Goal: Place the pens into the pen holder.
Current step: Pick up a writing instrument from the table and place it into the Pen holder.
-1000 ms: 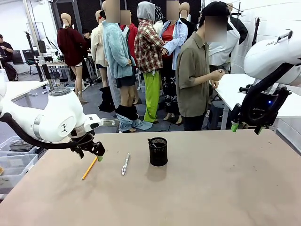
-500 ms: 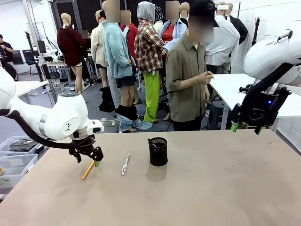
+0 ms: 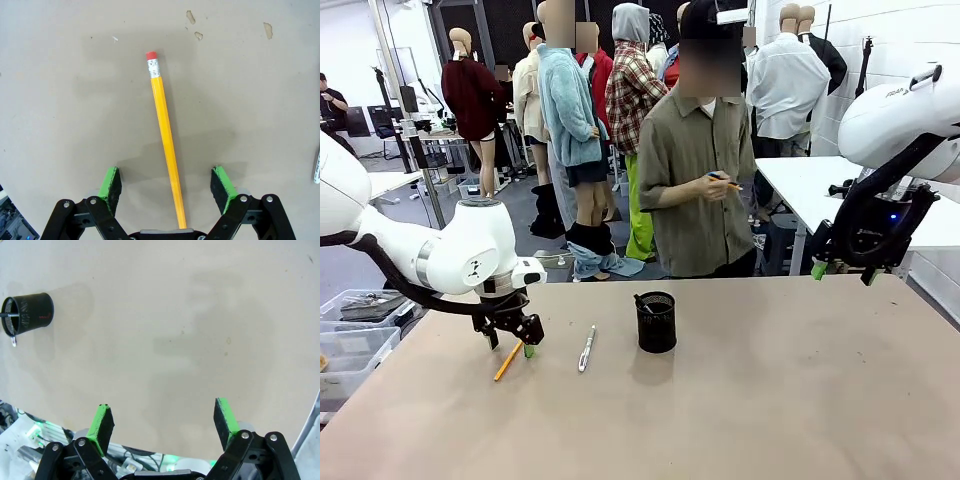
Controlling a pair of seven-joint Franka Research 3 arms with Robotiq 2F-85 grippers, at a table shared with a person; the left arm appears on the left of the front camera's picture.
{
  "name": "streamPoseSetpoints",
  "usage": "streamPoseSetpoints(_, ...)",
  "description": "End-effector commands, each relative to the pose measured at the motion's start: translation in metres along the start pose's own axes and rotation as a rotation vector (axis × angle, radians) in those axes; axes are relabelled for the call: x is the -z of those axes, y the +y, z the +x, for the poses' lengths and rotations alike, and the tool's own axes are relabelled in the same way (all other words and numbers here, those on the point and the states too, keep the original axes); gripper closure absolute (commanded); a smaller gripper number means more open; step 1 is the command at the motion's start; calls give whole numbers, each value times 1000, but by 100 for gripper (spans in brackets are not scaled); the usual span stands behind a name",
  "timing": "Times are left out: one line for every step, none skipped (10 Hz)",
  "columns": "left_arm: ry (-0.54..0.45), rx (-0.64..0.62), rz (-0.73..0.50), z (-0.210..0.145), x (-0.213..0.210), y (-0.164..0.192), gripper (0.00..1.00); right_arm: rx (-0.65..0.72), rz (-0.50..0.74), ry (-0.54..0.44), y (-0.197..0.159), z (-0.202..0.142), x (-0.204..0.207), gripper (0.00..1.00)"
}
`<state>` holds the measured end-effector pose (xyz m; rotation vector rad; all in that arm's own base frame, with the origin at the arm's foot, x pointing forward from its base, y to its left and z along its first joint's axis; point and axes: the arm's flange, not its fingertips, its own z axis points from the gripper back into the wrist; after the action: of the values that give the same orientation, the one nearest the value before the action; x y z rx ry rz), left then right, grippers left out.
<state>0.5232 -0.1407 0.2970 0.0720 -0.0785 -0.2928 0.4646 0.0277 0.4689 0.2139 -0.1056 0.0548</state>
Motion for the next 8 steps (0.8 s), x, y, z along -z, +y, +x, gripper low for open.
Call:
streamPoseSetpoints(0, -24, 3, 3, 0, -1, 24, 6, -13, 1, 1, -1, 1, 0)
streamPoseSetpoints(-2, -25, 0, 1, -2, -1, 24, 6, -13, 1, 1, -1, 1, 0)
streamPoseSetpoints(8, -23, -1, -1, -4, -2, 24, 6, -13, 1, 1, -1, 1, 0)
streamPoseSetpoints(12, -21, -10, -2, -5, -3, 24, 6, -13, 1, 1, -1, 1, 0)
streamPoseSetpoints(8, -23, -22, -3, -6, -2, 24, 6, -13, 1, 1, -1, 1, 0)
streamPoseSetpoints(8, -28, -45, -4, -7, -1, 24, 6, -13, 1, 1, -1, 1, 0)
streamPoseSetpoints(5, -28, -47, -5, -7, -1, 24, 6, -13, 1, 1, -1, 1, 0)
streamPoseSetpoints(9, -27, -47, -5, -7, 0, 24, 6, -13, 1, 1, -1, 1, 0)
